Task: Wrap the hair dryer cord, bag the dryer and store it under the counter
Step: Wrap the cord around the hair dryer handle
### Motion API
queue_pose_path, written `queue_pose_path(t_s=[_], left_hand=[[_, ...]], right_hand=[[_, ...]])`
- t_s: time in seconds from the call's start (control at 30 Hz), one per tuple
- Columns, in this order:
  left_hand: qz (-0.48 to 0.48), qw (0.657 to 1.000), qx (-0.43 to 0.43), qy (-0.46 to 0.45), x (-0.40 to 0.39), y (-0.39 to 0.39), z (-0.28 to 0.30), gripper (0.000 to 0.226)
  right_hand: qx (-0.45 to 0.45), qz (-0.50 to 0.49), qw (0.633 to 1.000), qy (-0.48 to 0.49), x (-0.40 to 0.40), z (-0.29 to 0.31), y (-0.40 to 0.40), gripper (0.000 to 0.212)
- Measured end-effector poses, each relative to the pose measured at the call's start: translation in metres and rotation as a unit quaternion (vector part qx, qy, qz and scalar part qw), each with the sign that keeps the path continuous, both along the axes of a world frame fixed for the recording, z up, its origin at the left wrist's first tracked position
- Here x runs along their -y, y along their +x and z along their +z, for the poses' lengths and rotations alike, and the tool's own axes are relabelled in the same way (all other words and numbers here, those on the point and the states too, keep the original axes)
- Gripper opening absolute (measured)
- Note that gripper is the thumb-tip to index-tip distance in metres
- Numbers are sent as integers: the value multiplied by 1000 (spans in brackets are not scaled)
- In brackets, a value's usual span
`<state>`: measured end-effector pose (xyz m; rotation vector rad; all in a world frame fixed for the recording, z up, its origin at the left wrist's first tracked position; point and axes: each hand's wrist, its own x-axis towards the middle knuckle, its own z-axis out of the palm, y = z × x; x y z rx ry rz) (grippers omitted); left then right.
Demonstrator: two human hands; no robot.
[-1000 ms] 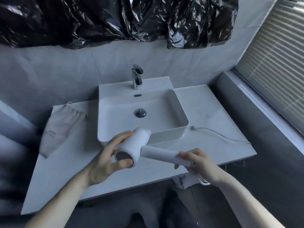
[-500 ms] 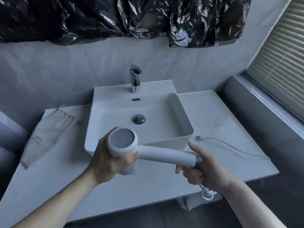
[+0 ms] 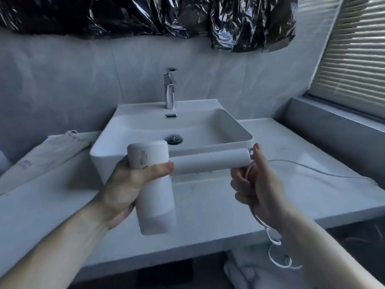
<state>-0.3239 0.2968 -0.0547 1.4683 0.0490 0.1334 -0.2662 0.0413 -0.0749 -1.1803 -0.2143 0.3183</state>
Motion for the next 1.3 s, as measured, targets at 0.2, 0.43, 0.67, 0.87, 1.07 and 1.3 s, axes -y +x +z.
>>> queue_pose_path(t_s=[0.2, 0.43, 0.67, 0.87, 1.07, 1.3], left_hand=[[22, 1000, 5, 13, 5, -108, -27, 50], [56, 997, 28, -35, -17, -172, 11, 48], [89, 991, 67, -75, -26, -212, 45, 41], [108, 989, 88, -58, -28, -249, 59, 48], [84, 993, 80, 8, -24, -279, 50, 48], [85, 991, 60, 84, -33, -290, 30, 49]], right_hand=[[37, 7, 998, -55, 10, -17, -99, 71], [45, 81, 972, -216, 62, -5, -166, 45], [12, 136, 885, -445, 80, -3, -236, 95], [-63, 306, 880, -358, 66, -25, -291, 104], [-93, 419, 856, -288, 22, -61, -339, 105], [22, 386, 838, -385, -18, -65, -368, 77]])
